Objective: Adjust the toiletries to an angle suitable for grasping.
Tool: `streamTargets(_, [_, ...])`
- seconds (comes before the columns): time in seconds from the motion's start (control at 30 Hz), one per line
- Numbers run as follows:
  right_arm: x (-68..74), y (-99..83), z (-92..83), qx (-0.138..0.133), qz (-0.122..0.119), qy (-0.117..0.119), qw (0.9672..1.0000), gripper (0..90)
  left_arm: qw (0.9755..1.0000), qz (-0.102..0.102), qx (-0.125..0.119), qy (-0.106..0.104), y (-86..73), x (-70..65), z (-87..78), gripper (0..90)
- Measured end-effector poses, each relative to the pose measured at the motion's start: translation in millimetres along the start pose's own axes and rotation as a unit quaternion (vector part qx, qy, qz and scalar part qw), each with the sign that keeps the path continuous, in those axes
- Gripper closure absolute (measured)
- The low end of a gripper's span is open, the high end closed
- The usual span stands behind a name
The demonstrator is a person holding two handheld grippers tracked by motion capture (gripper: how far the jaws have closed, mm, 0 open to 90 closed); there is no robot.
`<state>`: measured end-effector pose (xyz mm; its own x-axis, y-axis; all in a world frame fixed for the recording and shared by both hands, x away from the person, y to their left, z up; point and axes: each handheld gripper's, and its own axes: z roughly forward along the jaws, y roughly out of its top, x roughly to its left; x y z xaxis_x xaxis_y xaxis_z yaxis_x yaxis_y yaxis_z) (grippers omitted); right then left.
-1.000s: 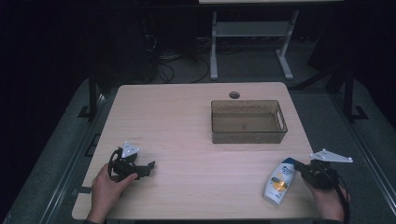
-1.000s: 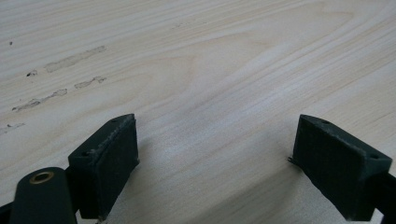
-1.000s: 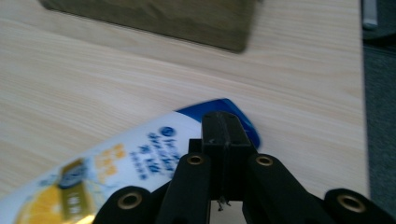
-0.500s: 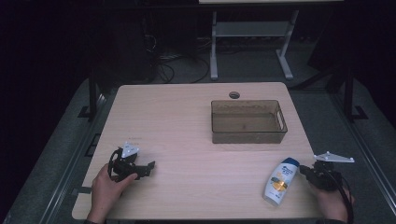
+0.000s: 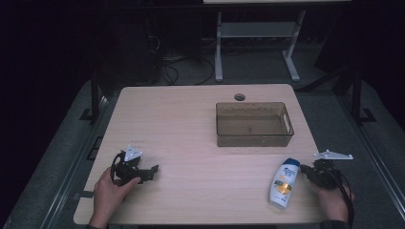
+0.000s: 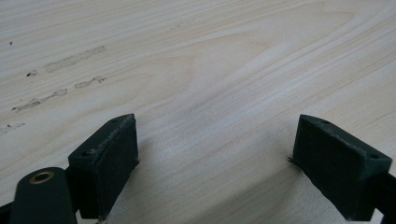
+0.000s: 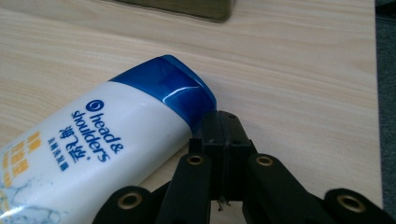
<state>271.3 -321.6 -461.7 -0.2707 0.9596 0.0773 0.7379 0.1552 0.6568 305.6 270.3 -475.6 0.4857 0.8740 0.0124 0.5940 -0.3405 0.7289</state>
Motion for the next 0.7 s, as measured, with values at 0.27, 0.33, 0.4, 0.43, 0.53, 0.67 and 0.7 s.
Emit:
streamTargets(0.27, [6.5,11.7,11.9,0.001,-0.007,0.011,0.9999,89.9,1.0000,0.000,0.000,0.000,0.0,0.0,0.0,12.9])
streamTargets(0.33, [8.7,14.3,14.5,0.002,-0.011,0.012,0.9999,89.9,1.0000,0.000,0.000,0.000,0.0,0.0,0.0,12.9])
streamTargets(0.4, [11.6,16.9,17.2,0.002,-0.013,0.015,0.9998,89.9,1.0000,0.001,0.000,0.000,0.0,0.1,0.0,12.9])
streamTargets(0.43, [12.3,17.7,18.0,0.003,-0.014,0.016,0.9998,89.9,1.0000,0.000,0.000,0.000,0.0,0.0,0.0,12.9])
streamTargets(0.53, [15.4,21.1,21.4,0.001,-0.019,0.020,0.9996,89.9,1.0000,0.001,0.000,0.000,0.0,0.1,0.0,12.9])
streamTargets(0.67, [20.2,25.7,25.5,0.000,-0.024,0.026,0.9994,89.9,1.0000,0.000,0.000,0.000,0.0,0.0,0.0,12.9])
streamTargets(0.7, [20.2,25.7,25.5,0.000,-0.024,0.026,0.9994,89.9,1.0000,0.000,0.000,0.000,0.0,0.0,0.0,12.9])
